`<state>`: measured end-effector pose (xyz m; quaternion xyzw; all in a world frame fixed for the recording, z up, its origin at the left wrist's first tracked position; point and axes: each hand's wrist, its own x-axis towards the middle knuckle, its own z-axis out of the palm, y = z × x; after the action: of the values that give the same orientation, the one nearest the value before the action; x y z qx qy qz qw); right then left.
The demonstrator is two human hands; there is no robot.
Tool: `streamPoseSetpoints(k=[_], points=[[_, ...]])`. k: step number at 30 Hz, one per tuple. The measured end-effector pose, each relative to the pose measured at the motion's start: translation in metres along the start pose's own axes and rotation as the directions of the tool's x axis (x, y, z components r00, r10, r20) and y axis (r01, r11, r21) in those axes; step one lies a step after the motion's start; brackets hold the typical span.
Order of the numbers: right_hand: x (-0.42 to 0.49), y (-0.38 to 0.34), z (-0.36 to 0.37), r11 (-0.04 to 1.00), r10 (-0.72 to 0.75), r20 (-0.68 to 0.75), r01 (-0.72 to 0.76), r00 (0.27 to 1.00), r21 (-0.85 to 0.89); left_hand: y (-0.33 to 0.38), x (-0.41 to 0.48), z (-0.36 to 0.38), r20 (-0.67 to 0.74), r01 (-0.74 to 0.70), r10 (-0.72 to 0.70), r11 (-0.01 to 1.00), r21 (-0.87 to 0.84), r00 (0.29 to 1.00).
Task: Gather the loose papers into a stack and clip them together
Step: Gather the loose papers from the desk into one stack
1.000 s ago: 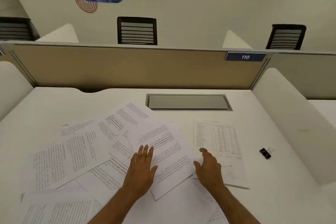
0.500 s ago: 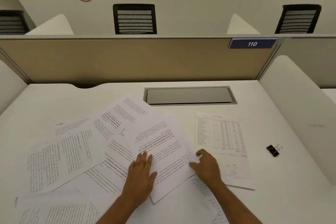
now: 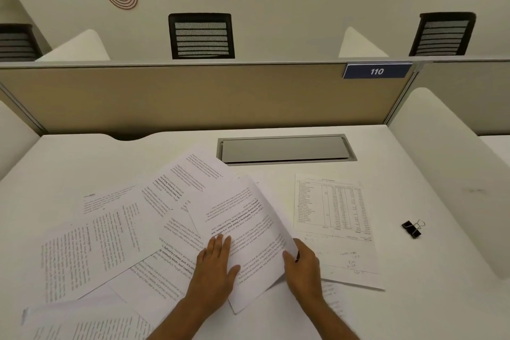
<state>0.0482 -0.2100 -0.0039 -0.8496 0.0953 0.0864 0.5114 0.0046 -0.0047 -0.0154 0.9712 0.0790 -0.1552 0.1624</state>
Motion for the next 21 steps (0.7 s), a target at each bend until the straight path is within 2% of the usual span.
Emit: streamPoseSetpoints(k=[3,5,7,9,11,13,15,18,21], points=[[0.005,-0.011,-0.014,0.994,-0.087,-0.052,0.09,0.995,0.057,0.002,0.007,-0.02,-0.144,-0.102,0.093,0.993,-0.062,0.985],[0.012,-0.025,-0.033,0.985,-0.142,-0.012,0.142,0.99,0.096,0.008,0.012,-0.04,-0.277,-0.203,0.173,0.976,-0.084,0.945],[0.02,-0.039,-0.055,0.978,-0.171,0.053,0.163,0.984,0.133,0.015,0.019,-0.063,-0.399,-0.302,0.269,0.953,-0.021,0.877],[0.026,-0.053,-0.075,0.972,-0.173,0.078,0.158,0.982,0.173,0.026,0.024,-0.088,-0.451,-0.34,0.333,0.938,0.068,0.828],[0.029,-0.067,-0.092,0.966,-0.157,0.11,0.129,0.981,0.225,0.037,0.027,-0.109,-0.44,-0.351,0.364,0.929,0.115,0.821],[0.032,-0.081,-0.103,0.961,-0.166,0.166,0.121,0.972,0.249,0.049,0.024,-0.124,-0.414,-0.346,0.352,0.934,0.092,0.839],[0.034,-0.091,-0.111,0.957,-0.204,0.21,0.15,0.956,0.247,0.059,0.019,-0.133,-0.341,-0.329,0.3,0.944,-0.028,0.891],[0.039,-0.1,-0.117,0.952,-0.254,0.223,0.202,0.941,0.231,0.067,0.015,-0.138,-0.258,-0.327,0.271,0.922,-0.206,0.927],[0.052,-0.097,-0.12,0.95,-0.262,0.111,0.236,0.959,0.206,0.07,0.018,-0.134,-0.218,-0.236,0.161,0.893,-0.382,0.963]])
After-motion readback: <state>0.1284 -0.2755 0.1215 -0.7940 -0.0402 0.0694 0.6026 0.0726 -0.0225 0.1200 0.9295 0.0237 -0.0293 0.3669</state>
